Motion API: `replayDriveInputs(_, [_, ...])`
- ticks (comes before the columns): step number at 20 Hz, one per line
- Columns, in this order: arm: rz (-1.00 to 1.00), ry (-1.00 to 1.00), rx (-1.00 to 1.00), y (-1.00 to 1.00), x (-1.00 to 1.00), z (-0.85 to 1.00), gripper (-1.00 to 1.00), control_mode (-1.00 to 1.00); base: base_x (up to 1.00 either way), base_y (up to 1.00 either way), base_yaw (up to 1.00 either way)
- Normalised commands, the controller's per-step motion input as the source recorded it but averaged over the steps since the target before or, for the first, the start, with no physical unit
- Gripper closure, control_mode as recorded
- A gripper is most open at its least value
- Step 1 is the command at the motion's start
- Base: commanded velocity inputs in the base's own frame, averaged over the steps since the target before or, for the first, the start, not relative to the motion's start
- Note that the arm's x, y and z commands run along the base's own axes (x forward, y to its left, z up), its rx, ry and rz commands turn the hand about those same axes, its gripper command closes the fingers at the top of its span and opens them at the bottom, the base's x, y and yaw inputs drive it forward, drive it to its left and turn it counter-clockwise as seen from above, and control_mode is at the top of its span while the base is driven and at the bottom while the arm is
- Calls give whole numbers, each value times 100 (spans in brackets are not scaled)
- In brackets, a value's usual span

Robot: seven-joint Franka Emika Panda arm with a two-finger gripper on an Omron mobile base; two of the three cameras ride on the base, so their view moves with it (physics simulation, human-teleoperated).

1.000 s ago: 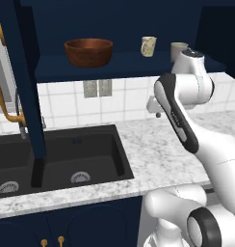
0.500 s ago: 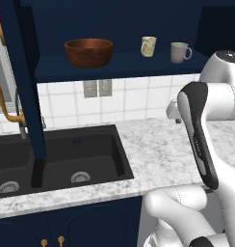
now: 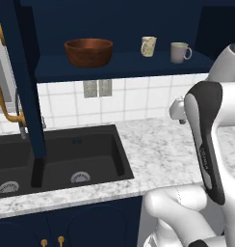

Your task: Gather all objects into one cabinet and sort the glasses and bowls to opposite sides.

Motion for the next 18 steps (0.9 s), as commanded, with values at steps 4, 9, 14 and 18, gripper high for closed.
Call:
replayDriveInputs(4, [0,0,0,0,-41,0,-100,-100,0,0,0])
replayDriveInputs(9, [6,-7,-7,0,-29,-7,-100,-100,0,0,0])
replayDriveInputs(14, [7,-7,-4,1,0,-2,-100,-100,0,0,0])
replayDriveInputs(18, [4,-1,0,0,0,-1,-100,100,0,0,1])
